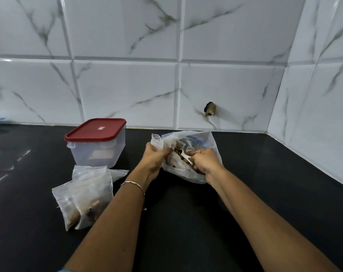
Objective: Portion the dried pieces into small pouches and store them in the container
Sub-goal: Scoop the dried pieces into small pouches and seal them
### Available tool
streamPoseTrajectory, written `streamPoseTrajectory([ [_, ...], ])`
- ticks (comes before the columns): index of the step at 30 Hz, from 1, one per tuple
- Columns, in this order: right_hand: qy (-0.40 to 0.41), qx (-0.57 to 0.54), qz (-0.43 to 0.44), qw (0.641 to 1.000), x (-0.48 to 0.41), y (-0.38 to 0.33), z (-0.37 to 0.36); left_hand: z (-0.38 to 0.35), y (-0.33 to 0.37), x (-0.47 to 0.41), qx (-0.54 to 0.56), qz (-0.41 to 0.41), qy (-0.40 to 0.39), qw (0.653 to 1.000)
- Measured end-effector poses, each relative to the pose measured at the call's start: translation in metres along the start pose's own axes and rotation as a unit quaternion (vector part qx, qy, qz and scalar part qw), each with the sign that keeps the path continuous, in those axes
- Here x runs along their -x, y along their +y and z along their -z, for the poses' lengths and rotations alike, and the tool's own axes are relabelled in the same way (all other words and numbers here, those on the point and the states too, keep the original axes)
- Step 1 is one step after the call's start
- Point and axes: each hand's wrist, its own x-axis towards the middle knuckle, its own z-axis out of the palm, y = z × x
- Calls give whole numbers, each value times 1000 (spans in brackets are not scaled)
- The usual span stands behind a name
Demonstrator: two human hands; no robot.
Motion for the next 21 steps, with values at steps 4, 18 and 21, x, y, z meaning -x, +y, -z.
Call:
streamPoseTrajectory([
  [4,-5,-61,-31,998,3,-5,1,1,1,-1,-37,-10,20,999],
  [18,-50,-68,-18,996,3,-4,1,7,7,5,-95,-16,47,994],
  [21,-27,-26,-5,999,-4,1,-4,5,9,9,-97,-22,61,993],
])
